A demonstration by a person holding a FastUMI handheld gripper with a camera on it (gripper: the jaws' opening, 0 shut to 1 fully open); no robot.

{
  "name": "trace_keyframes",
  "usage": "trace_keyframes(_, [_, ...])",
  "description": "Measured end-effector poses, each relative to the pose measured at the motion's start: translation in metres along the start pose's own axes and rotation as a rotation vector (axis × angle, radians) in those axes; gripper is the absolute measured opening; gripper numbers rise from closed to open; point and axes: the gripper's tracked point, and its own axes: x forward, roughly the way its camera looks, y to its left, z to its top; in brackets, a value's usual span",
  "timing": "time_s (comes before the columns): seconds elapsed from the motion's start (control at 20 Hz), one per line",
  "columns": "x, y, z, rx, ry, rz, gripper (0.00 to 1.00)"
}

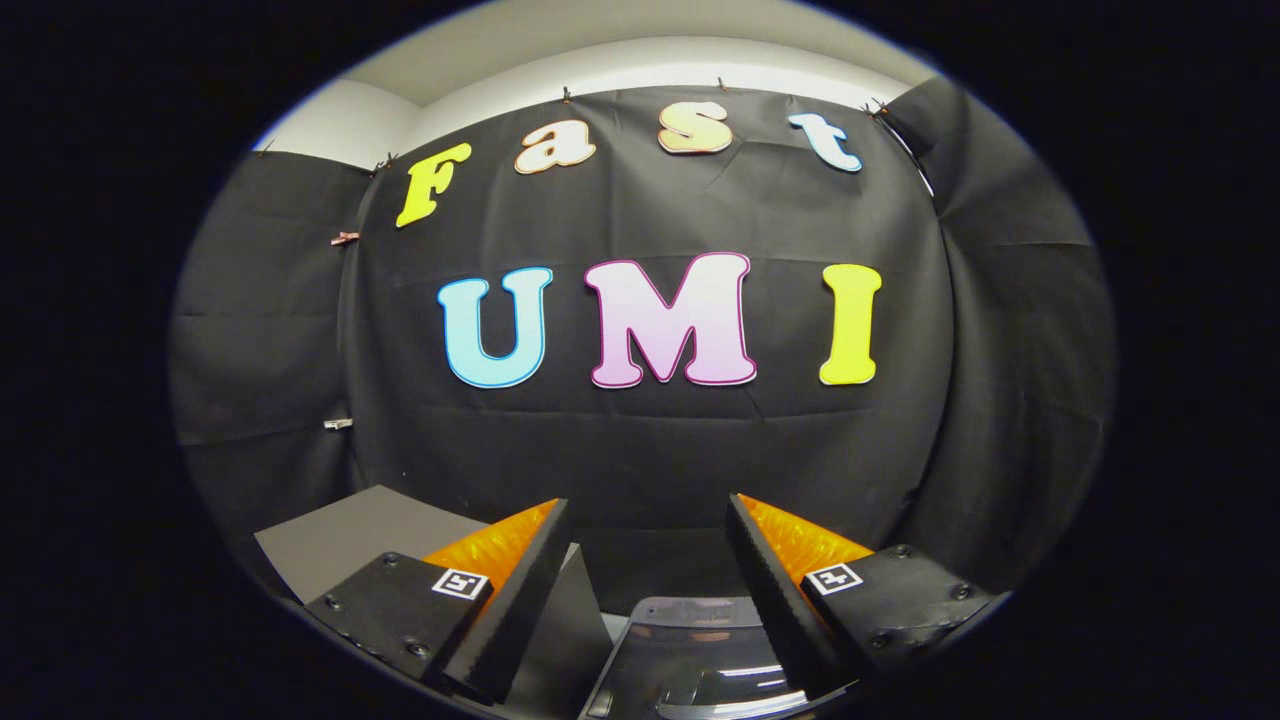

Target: Put the clothes into the washing machine and then close the washing machine lid.

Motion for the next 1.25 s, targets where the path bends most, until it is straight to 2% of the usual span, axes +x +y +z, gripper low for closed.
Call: trace_keyframes(1.25, [0.006,0.013,-0.002,-0.019,0.019,0.034,0.99])
